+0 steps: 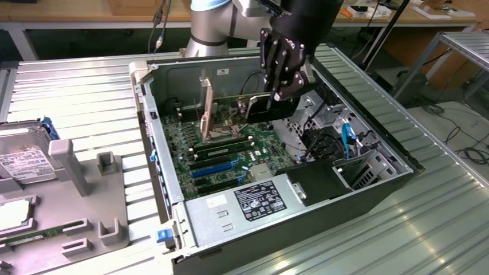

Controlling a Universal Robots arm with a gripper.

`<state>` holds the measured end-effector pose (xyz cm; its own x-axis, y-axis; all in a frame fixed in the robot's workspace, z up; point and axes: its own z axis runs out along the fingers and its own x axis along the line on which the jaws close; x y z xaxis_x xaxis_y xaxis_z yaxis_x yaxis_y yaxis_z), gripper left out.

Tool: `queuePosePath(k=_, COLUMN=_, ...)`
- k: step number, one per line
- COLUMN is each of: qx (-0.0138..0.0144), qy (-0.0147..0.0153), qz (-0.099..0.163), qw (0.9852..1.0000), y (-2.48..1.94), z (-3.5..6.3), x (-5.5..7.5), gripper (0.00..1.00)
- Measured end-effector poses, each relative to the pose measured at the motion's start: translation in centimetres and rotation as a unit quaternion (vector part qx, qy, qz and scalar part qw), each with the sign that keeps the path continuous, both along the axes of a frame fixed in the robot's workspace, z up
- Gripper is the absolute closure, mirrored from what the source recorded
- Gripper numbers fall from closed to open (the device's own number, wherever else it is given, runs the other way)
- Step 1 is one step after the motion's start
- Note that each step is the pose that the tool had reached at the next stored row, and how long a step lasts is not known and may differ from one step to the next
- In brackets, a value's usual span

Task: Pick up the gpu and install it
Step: 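Insert the gpu into the slot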

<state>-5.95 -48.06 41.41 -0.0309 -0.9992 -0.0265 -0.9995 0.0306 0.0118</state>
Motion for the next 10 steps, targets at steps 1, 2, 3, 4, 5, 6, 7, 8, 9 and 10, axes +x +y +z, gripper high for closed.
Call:
queuePosePath(k=1, qx=0.0, qy=-0.0004, qz=0.0, qw=1.0, y=0.0, z=-0.06, x=-0.02, gripper=0.73)
queuePosePath(k=2, qx=0.0, qy=-0.0009, qz=0.0, qw=1.0, y=0.0, z=-0.14, x=-0.05, gripper=0.73)
queuePosePath(k=3, qx=0.0, qy=-0.0013, qz=0.0, qw=1.0, y=0.0, z=-0.2, x=-0.06, gripper=0.73)
queuePosePath(k=4, qx=0.0, qy=-0.0017, qz=0.0, qw=1.0, y=0.0, z=-0.26, x=-0.08, gripper=0.73)
queuePosePath(k=5, qx=0.0, qy=-0.002, qz=0.0, qw=1.0, y=0.0, z=-0.31, x=-0.1, gripper=0.73)
queuePosePath(k=6, qx=0.0, qy=-0.0021, qz=0.0, qw=1.0, y=0.0, z=-0.33, x=-0.11, gripper=0.73)
queuePosePath(k=7, qx=0.0, qy=-0.0024, qz=0.0, qw=1.0, y=0.0, z=-0.38, x=-0.12, gripper=0.73)
queuePosePath(k=8, qx=0.0, qy=-0.0027, qz=0.0, qw=1.0, y=0.0, z=-0.42, x=-0.14, gripper=0.73)
queuePosePath(k=9, qx=0.0, qy=-0.003, qz=0.0, qw=1.0, y=0.0, z=-0.46, x=-0.16, gripper=0.73)
queuePosePath(k=10, qx=0.0, qy=-0.0032, qz=0.0, qw=1.0, y=0.0, z=-0.5, x=-0.17, gripper=0.73)
